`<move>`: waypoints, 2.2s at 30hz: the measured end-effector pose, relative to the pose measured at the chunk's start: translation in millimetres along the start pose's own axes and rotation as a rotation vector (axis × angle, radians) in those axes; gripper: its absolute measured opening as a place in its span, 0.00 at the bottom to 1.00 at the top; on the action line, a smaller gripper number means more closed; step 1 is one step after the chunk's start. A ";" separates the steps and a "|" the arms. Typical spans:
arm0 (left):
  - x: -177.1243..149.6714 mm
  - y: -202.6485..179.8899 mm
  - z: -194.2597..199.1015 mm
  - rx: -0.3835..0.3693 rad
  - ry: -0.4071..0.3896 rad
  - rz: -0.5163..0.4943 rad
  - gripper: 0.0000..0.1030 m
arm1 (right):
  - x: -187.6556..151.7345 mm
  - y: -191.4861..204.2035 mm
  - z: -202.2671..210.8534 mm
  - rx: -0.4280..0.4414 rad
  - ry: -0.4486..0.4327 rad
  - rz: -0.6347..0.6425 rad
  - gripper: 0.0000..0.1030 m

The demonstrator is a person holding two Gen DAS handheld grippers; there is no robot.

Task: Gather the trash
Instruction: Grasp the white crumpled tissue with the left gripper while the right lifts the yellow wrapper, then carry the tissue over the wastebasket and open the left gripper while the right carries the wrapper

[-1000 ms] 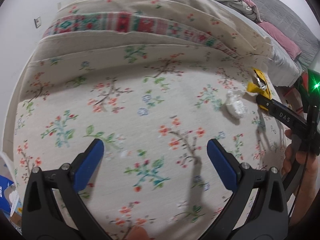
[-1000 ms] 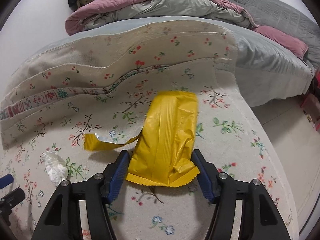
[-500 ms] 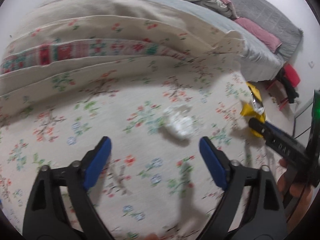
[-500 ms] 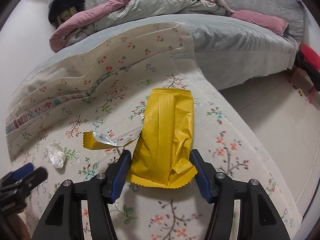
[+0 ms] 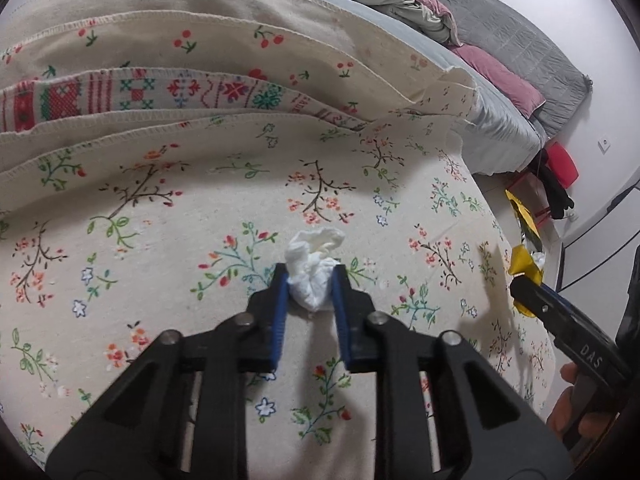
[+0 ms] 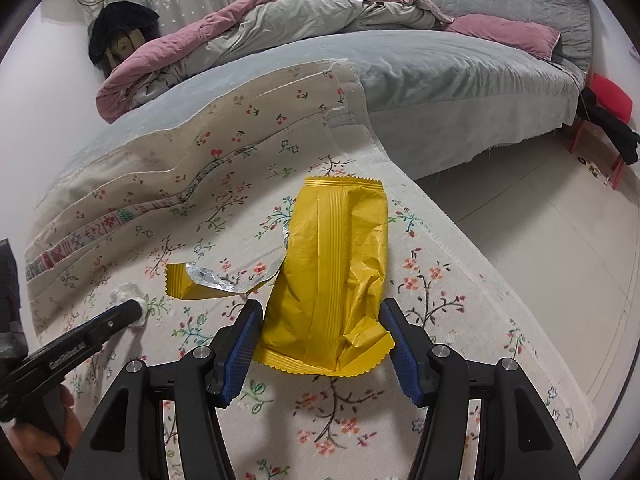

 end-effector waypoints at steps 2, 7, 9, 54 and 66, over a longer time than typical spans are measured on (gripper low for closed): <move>-2.2 -4.2 4.2 0.019 -0.009 -0.025 0.19 | -2.3 3.0 4.8 0.005 -0.003 0.007 0.60; -12.5 -9.5 22.8 0.055 -0.029 -0.084 0.17 | -6.9 11.6 17.3 0.014 -0.014 0.025 0.60; -16.7 -8.4 32.1 0.071 -0.037 -0.090 0.17 | -8.6 16.0 23.0 0.025 -0.017 0.031 0.60; -118.3 76.8 219.6 0.263 -0.248 0.081 0.17 | -97.1 168.5 102.9 0.260 -0.002 0.306 0.60; -141.4 136.0 271.0 0.330 -0.302 0.231 0.17 | -118.9 230.8 107.4 0.326 0.022 0.402 0.60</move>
Point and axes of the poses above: each gripper's, at about its wrist camera, not at the fingertips, and z roughly against the way its jaws point, y to its left, x to its top, the point moved 2 cm from there along -z, roughly the way its jaws point, and after that the axes turned 7 degrees about -x, right-handed, at the moved point
